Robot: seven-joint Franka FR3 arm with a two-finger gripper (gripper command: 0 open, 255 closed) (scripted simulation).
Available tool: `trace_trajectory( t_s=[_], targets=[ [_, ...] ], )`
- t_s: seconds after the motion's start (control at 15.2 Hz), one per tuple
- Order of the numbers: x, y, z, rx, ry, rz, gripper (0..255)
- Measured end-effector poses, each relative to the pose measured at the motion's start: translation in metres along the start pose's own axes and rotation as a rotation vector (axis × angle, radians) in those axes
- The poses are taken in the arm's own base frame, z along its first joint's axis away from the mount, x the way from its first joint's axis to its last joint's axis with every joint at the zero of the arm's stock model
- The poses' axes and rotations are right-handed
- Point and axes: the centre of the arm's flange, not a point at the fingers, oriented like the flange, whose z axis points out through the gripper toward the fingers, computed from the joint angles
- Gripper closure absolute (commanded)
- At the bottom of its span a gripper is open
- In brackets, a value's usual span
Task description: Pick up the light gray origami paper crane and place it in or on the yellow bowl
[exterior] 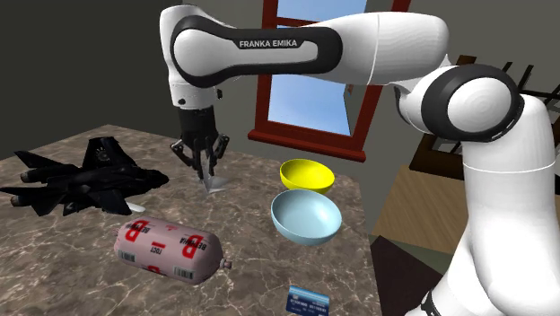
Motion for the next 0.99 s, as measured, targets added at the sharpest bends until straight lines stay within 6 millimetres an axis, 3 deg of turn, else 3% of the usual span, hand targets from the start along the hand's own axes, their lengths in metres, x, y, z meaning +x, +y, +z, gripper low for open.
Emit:
trace_trajectory(
  t_s=[0.26, 0.4, 0.99],
  targets=[
    [-0.002, 0.002, -0.019, 0.000, 0.000, 0.000, 255],
    [-0.002, 0.019, -0.023, 0.000, 0.000, 0.000, 255],
    [0.002, 0.138, -0.023, 0.000, 0.000, 0.002, 255]
  ],
)
